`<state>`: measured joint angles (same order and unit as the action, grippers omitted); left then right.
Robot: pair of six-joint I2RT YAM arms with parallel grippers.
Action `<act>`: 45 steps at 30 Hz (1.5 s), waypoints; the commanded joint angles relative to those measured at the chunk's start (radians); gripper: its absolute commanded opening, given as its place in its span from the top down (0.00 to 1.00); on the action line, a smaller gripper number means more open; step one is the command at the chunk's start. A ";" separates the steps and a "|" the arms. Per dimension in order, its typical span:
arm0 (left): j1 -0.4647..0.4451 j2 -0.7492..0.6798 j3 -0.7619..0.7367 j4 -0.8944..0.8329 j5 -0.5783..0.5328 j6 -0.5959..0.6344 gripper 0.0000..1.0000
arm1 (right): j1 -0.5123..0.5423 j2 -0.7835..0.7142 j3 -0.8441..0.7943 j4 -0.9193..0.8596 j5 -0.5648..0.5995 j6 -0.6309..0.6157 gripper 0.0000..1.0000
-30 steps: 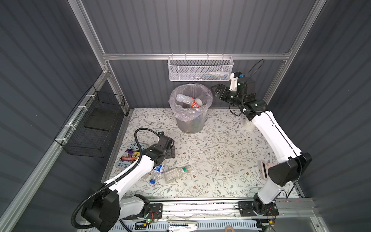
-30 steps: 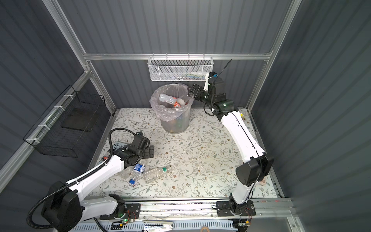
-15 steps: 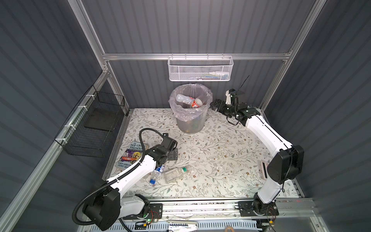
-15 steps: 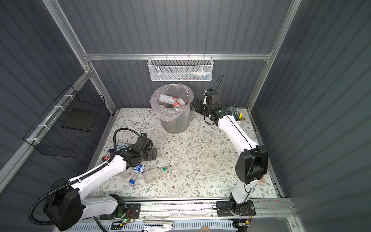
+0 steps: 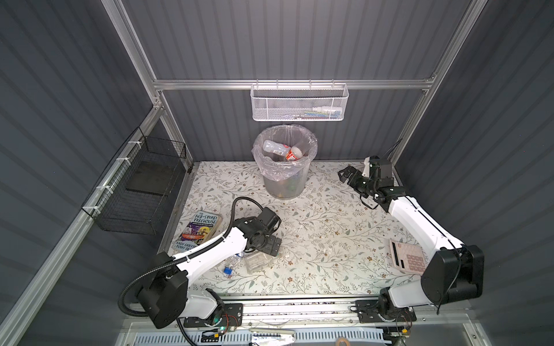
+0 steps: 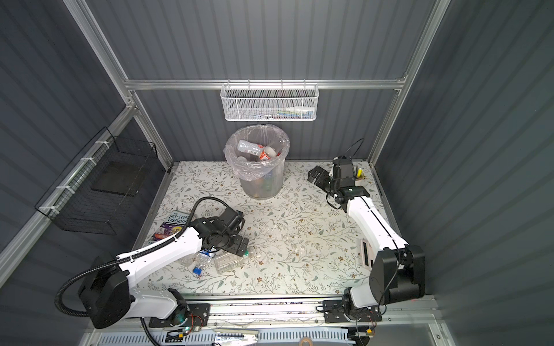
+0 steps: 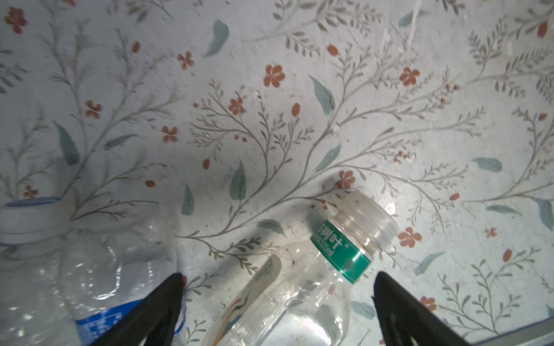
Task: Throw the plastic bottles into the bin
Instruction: 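Grasp the clear green-labelled bottle with the left gripper while the right gripper withdraws, then lift the green-labelled bottle over the bin and release it with the left gripper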
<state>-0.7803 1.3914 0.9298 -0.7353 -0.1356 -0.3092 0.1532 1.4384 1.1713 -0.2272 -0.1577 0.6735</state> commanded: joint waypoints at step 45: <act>-0.070 -0.083 0.034 0.172 -0.227 -0.122 0.51 | -0.126 -0.137 -0.224 0.083 -0.076 0.046 0.01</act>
<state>-0.8494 1.3529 0.9066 -0.6003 -0.2829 -0.4129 0.0322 1.3231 0.9634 -0.1600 -0.2230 0.7155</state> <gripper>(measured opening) 0.534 0.991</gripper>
